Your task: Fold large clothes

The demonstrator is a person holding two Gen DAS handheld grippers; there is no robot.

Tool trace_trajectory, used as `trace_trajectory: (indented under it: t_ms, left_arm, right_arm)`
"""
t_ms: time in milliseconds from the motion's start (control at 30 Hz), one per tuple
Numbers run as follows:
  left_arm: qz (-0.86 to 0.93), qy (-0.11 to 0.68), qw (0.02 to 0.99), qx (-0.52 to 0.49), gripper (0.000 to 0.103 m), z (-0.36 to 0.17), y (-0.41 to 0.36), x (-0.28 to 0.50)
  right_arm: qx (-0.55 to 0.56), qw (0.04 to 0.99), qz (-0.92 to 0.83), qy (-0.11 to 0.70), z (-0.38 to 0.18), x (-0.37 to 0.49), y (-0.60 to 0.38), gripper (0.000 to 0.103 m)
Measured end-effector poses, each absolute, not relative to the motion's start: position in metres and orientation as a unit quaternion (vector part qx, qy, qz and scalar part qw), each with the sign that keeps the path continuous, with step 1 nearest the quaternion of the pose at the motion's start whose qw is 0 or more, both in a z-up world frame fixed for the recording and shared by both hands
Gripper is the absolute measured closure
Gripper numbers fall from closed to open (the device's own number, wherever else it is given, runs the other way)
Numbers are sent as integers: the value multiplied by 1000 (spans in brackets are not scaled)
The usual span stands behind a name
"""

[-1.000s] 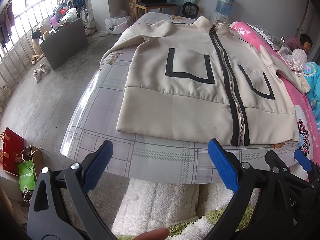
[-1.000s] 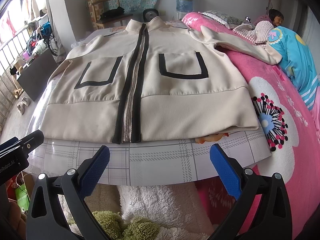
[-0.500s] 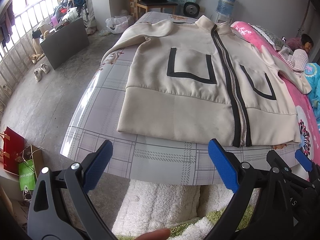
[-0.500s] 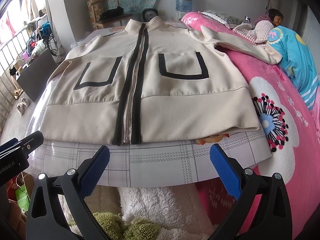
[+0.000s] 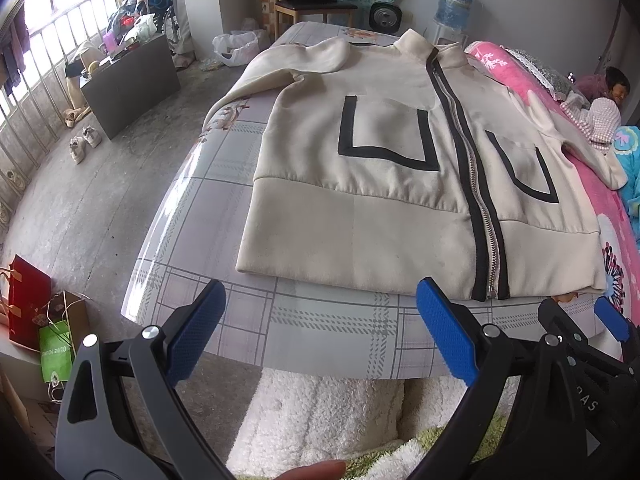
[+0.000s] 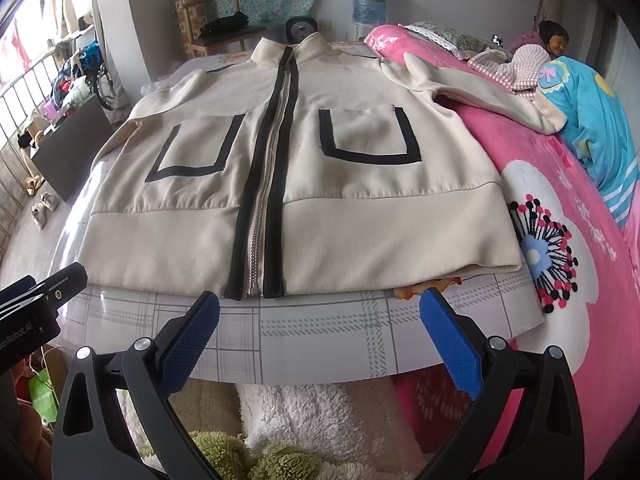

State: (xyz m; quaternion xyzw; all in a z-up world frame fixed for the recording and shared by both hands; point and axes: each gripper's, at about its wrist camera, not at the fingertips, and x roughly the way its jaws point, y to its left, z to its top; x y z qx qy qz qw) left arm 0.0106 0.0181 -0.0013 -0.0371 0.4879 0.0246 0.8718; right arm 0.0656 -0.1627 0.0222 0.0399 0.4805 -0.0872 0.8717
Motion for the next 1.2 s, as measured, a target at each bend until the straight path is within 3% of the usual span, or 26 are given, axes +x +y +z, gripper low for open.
trace_trajectory:
  t_ms: [700,1200]
  left_arm:
    - [38,484,873,-36,11,-3,31,55]
    - [-7,408,906,-112,11,12,98,126]
  right_arm:
    - [13,893,-61,445,37,120,-160,5]
    - [-2,907,70,416,41,230,-116,5]
